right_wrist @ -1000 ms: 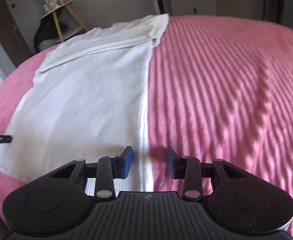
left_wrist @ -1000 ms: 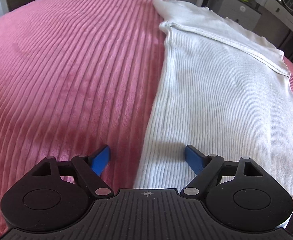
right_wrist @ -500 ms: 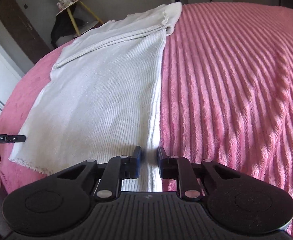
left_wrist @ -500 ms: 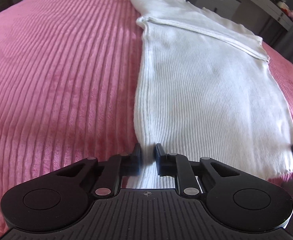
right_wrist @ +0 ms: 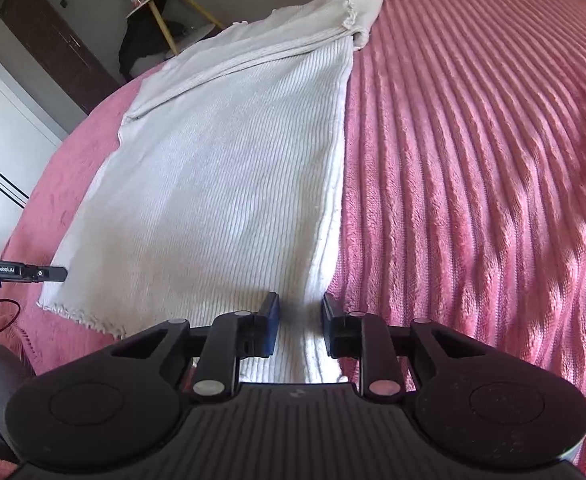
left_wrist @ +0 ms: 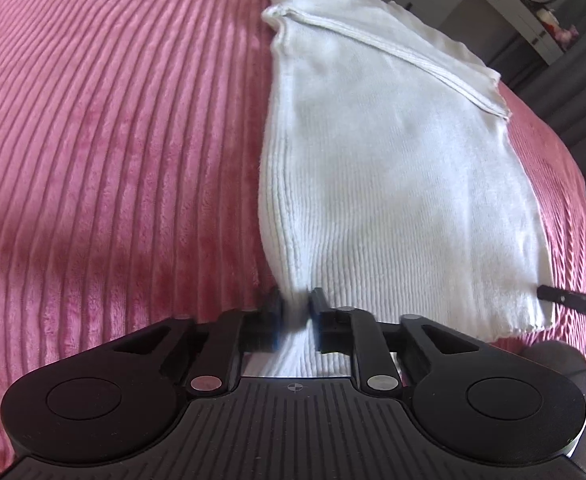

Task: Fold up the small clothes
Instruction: 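Grasp the ruffled hem with both tools and lift it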

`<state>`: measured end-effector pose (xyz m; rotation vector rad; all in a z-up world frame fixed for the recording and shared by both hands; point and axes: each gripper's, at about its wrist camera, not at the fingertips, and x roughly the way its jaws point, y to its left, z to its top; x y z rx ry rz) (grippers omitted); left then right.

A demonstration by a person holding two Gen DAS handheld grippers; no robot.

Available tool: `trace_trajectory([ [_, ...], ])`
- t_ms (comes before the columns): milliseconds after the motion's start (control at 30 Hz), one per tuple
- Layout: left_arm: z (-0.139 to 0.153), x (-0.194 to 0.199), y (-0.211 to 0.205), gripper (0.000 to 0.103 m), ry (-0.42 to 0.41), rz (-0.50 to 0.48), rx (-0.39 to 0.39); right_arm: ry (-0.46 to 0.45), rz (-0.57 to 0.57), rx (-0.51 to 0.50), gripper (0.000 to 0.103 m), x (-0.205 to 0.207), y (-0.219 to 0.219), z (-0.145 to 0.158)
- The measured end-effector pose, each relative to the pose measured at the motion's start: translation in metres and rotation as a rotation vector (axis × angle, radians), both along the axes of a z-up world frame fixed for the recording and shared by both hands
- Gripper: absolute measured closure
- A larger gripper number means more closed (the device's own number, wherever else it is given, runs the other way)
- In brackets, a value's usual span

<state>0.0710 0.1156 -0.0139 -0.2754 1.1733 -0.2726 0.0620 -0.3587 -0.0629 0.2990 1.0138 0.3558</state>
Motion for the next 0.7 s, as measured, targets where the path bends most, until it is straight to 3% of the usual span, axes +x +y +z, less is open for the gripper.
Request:
trace_trajectory([
  [67,0.002,-0.001,0.000,0.092,-0.013,0.000,0.000,-0.010,-0.013,0.006,0.094,0.001,0.000,0.002],
  [167,0.012,-0.004,0.003,0.093,-0.038,-0.002,-0.049,-0.030,-0.022,0.054,0.095,0.000,-0.001,0.009],
  [300,0.036,-0.002,0.008,0.093,-0.088,0.008,-0.170,-0.072,-0.045,0.178,0.095,0.004,-0.006,0.024],
  [467,0.072,0.037,0.017,0.093,-0.207,0.101,-0.330,-0.186,-0.145,0.330,0.095,0.038,-0.013,0.050],
  [533,0.079,0.063,0.019,0.093,-0.264,0.180,-0.316,-0.236,-0.209,0.353,0.095,0.061,-0.015,0.057],
  [600,0.078,0.086,0.017,0.093,-0.310,0.243,-0.244,-0.269,-0.288,0.348,0.095,0.086,-0.017,0.058],
  [700,0.064,0.120,0.016,0.092,-0.304,0.328,-0.228,-0.279,-0.407,0.323,0.094,0.124,-0.020,0.048],
])
